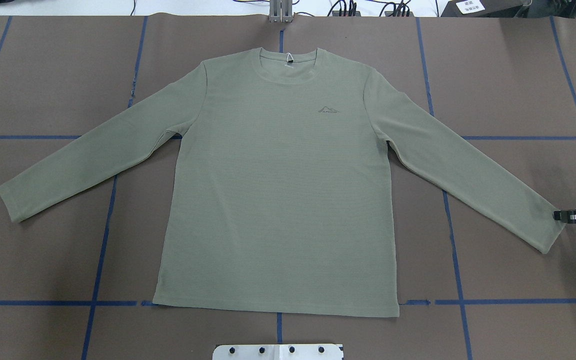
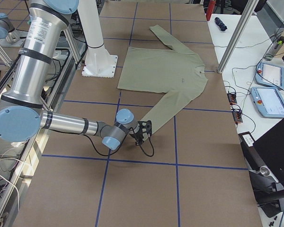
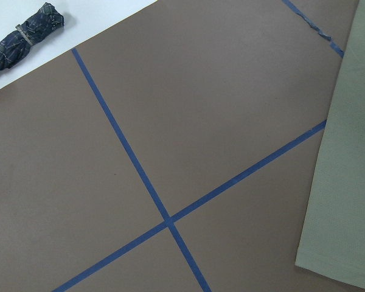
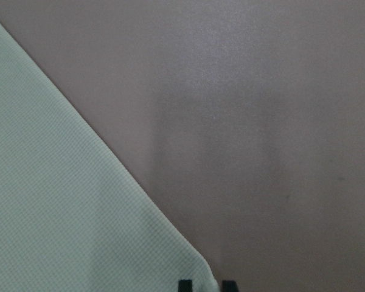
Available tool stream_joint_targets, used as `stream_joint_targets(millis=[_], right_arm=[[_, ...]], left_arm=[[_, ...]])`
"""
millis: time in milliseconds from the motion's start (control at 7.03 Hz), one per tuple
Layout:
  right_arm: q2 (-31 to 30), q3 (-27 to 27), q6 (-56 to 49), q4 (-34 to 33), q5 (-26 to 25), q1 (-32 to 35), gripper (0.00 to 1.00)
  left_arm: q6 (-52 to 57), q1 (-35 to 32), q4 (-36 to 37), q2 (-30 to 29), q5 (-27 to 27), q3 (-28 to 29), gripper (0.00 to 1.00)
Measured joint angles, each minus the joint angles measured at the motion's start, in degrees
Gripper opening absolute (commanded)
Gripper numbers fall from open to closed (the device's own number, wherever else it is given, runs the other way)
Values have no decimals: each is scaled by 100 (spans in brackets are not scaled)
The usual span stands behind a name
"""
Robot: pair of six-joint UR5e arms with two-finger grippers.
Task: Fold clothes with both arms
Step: 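Move the right gripper down to the sleeve cuff nearest it, then grasp the cuff with the right gripper and fold the sleeve across the shirt body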
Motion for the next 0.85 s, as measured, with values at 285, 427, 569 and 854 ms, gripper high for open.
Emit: stream_joint_targets(millis=[285,427,569,854], right_arm=[[1,152,-24,-18,12,19,0],[-38,409,-30,-112,71,49,0],[-94,849,-30,-458,188,126,0],[-3,2096,-21,-2077,302,362,0]], left_arm=[[0,0,0,2,0,12,100],[0,0,0,2,0,15,100],[0,0,0,2,0,18,100],[0,0,0,2,0,19,100]])
